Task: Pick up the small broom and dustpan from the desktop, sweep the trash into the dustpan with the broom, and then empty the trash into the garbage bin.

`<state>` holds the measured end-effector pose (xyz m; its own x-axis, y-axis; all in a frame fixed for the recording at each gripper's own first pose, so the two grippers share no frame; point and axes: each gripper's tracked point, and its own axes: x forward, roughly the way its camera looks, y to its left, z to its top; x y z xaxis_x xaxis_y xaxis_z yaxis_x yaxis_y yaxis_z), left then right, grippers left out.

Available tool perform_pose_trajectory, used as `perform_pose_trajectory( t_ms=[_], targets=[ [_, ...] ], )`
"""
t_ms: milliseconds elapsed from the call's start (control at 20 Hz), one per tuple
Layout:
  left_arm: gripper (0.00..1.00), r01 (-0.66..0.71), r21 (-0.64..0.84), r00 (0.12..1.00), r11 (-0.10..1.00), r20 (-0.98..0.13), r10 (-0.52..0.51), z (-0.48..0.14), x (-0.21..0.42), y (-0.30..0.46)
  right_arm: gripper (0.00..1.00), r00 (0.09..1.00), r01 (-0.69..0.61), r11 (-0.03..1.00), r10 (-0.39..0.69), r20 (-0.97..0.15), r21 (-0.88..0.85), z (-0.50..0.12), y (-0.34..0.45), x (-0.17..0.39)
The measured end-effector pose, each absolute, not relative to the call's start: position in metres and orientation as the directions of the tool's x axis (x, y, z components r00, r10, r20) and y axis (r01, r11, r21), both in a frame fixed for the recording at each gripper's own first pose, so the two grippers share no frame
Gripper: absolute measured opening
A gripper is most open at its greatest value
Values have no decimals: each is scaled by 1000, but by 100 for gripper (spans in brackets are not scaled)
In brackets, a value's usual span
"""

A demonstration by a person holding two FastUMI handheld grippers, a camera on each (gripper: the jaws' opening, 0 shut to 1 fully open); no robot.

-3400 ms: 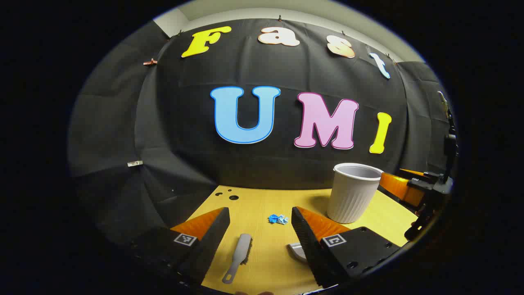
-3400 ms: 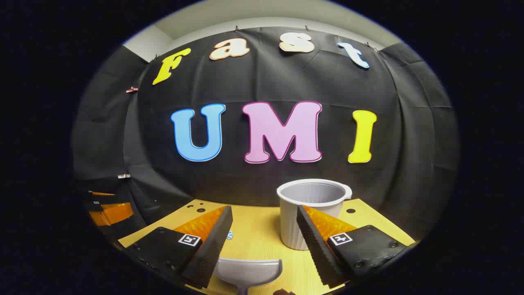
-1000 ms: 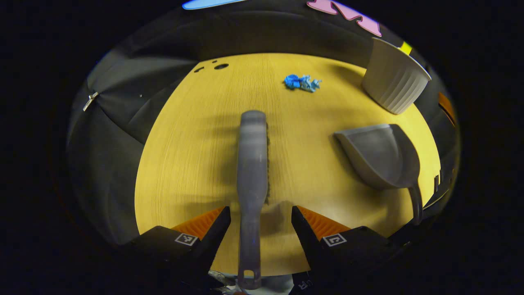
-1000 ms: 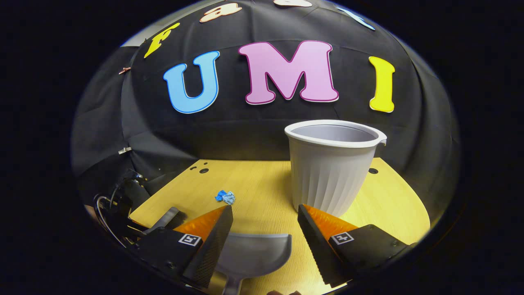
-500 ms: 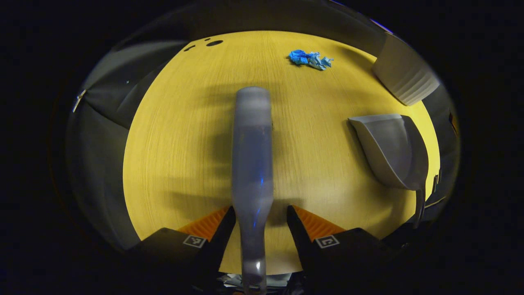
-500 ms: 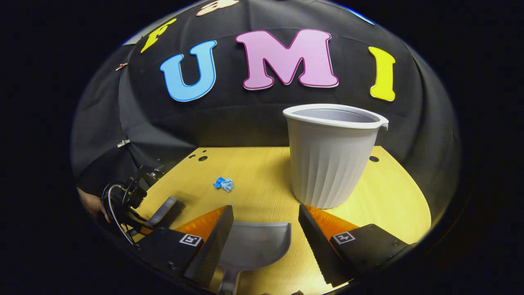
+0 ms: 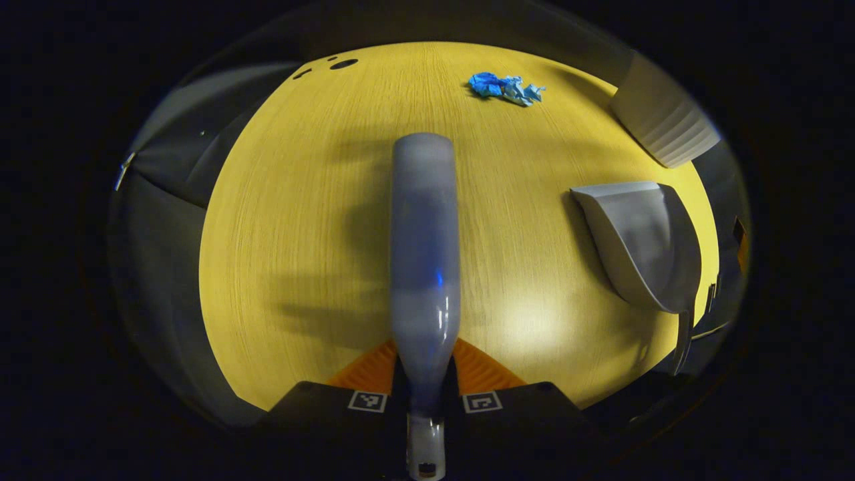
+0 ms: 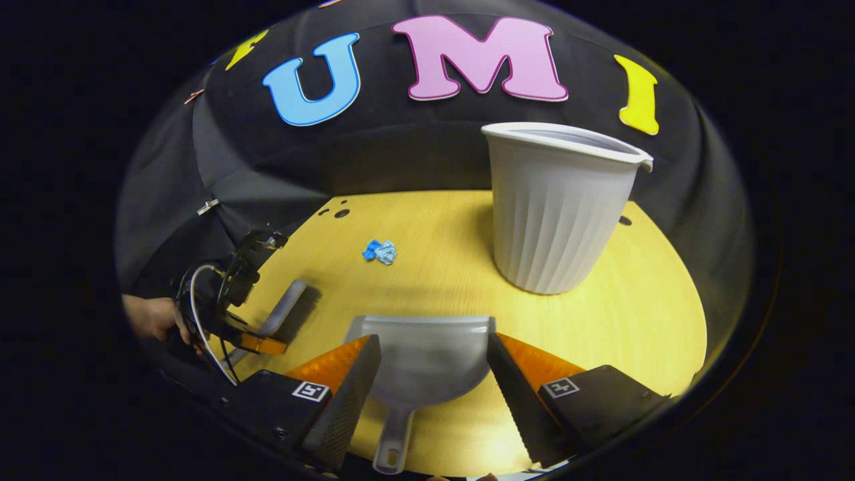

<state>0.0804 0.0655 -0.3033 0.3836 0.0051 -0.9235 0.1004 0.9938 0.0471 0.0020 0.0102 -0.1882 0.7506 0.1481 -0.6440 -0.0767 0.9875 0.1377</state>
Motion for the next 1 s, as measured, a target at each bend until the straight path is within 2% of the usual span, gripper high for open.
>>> perform_pose_trajectory(
  t_ms=[50,150,200,300,550,700,900,1000],
  targets=[
    [29,95,40,401,995,-916,-1,-303,81,66,99,702,-66,983,169,-692,173,-194,19,-7],
    [25,85,12,429,996,-903,-26,-302,79,67,99,629,-65,979,190,-754,192,-200,29,-24],
    [27,82,-6,437,997,-898,-41,-302,77,67,99,615,-72,983,176,-769,167,-204,27,-24],
    [24,83,-37,458,996,-886,-71,-300,76,69,99,597,-65,989,147,-789,135,-213,27,-28],
    [27,93,-75,523,993,-845,-113,-288,79,81,99,522,7,988,126,-844,152,-233,40,-48],
    [24,104,-79,540,991,-833,-123,-280,78,86,99,480,14,991,109,-871,132,-254,45,-61],
    [24,126,-58,564,990,-817,-120,-264,80,94,99,448,17,999,20,-894,31,-281,33,-65],
    [21,129,-61,571,990,-812,-125,-258,84,96,99,428,40,998,25,-904,47,-297,39,-61]
  ],
)
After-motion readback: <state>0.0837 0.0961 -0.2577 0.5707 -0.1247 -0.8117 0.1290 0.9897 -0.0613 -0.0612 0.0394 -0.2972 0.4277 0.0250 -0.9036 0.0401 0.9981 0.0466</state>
